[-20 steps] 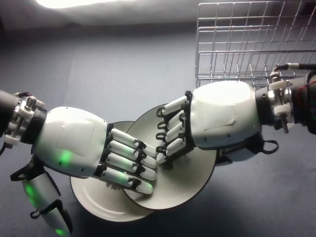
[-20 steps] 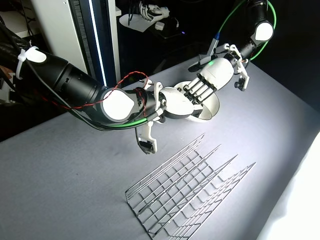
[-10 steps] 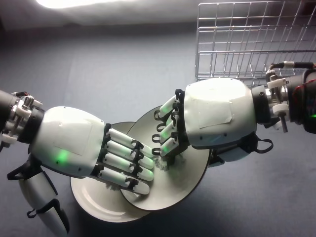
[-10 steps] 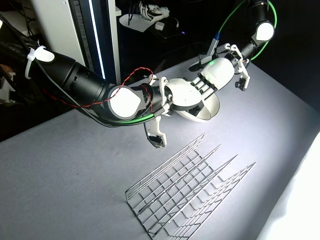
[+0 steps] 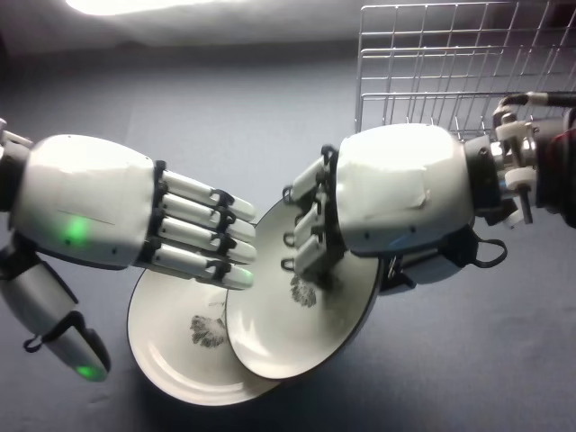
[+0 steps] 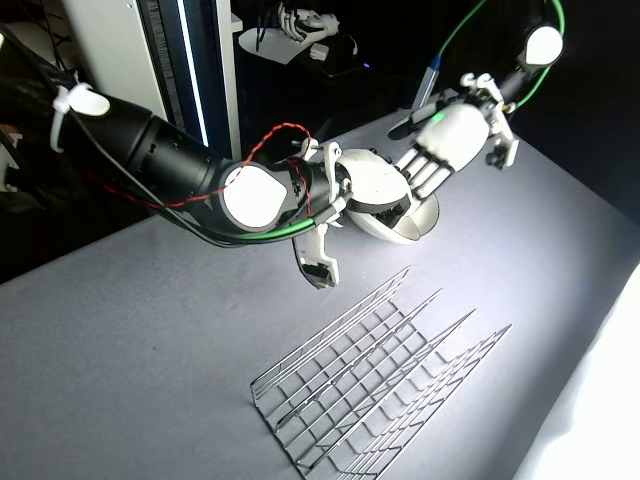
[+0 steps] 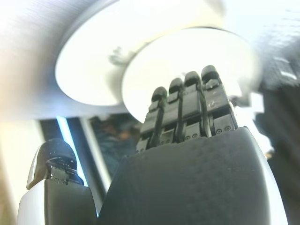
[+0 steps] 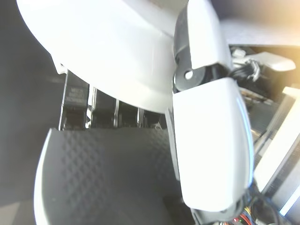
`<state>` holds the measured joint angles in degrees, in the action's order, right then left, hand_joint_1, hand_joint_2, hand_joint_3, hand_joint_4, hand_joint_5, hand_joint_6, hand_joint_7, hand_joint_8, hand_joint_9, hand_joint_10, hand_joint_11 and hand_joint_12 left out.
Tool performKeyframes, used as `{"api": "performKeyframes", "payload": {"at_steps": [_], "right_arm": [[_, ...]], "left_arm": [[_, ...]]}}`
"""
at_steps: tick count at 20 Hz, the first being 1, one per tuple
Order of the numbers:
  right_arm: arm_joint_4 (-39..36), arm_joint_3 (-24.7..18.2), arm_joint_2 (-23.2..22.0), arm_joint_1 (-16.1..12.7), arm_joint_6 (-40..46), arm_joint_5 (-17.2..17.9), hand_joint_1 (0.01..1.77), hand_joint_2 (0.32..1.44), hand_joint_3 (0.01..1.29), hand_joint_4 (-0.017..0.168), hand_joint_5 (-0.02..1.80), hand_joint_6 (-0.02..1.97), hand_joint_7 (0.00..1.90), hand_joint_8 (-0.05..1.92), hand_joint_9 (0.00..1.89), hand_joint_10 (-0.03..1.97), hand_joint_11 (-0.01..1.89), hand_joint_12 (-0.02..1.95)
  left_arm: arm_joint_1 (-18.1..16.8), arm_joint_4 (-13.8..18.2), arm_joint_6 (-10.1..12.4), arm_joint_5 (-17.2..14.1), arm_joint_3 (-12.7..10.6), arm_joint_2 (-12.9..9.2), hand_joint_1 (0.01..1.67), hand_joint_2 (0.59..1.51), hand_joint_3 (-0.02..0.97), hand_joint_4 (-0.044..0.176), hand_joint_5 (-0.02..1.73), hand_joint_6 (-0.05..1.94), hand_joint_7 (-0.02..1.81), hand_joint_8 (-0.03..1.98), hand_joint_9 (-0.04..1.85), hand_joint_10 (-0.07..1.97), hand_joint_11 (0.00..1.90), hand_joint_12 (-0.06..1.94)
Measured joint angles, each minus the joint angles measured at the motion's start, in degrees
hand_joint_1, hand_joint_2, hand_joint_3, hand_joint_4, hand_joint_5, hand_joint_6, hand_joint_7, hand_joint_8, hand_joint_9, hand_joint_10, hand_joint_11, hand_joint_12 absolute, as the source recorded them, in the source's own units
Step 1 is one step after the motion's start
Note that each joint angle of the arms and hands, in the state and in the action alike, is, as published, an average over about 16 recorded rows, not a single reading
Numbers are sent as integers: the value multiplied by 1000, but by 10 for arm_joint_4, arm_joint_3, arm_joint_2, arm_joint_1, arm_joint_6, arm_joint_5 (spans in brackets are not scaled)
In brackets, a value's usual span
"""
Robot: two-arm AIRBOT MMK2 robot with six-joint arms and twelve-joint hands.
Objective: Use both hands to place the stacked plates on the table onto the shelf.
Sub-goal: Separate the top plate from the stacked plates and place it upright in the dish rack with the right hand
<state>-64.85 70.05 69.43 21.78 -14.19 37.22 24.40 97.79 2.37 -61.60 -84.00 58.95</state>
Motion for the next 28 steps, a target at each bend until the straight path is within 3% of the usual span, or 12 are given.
{"api": "performKeyframes", "payload": {"at_steps": [9, 14, 19, 25, 28], "right_arm": [[83, -72, -53, -34, 2, -27, 1149, 1054, 13, -1, 822, 1102, 945, 546, 1074, -1, 679, 1085], [154, -108, -76, -56, 4, -54, 1170, 1063, 13, -6, 850, 1124, 927, 788, 1014, 285, 728, 1041], [244, -130, -94, -81, 7, -97, 1208, 1060, 13, -7, 864, 1109, 923, 959, 1014, 308, 761, 1015], [352, -142, -109, -116, 10, -157, 1254, 1055, 13, -7, 871, 1090, 940, 936, 1020, 312, 775, 1007], [401, -143, -115, -135, 12, -186, 1260, 1053, 13, -8, 870, 1089, 949, 935, 1058, 156, 774, 1006]], "left_arm": [[-33, 7, 41, -9, 3, -59, 13, 1020, 20, 1, 12, 17, 20, 2, 19, 10, 14, 13], [-42, 22, 60, -8, -3, -83, 14, 1017, 20, 1, 16, 17, 19, 2, 21, 10, 14, 13], [-48, 39, 72, -8, -13, -98, 14, 1016, 20, 1, 19, 16, 18, 2, 22, 11, 14, 13], [-48, 54, 84, -6, -24, -109, 13, 1017, 20, 2, 21, 16, 15, 1, 22, 11, 14, 12], [-48, 60, 88, -6, -28, -112, 13, 1019, 20, 2, 21, 16, 14, 1, 22, 11, 14, 13]]}}
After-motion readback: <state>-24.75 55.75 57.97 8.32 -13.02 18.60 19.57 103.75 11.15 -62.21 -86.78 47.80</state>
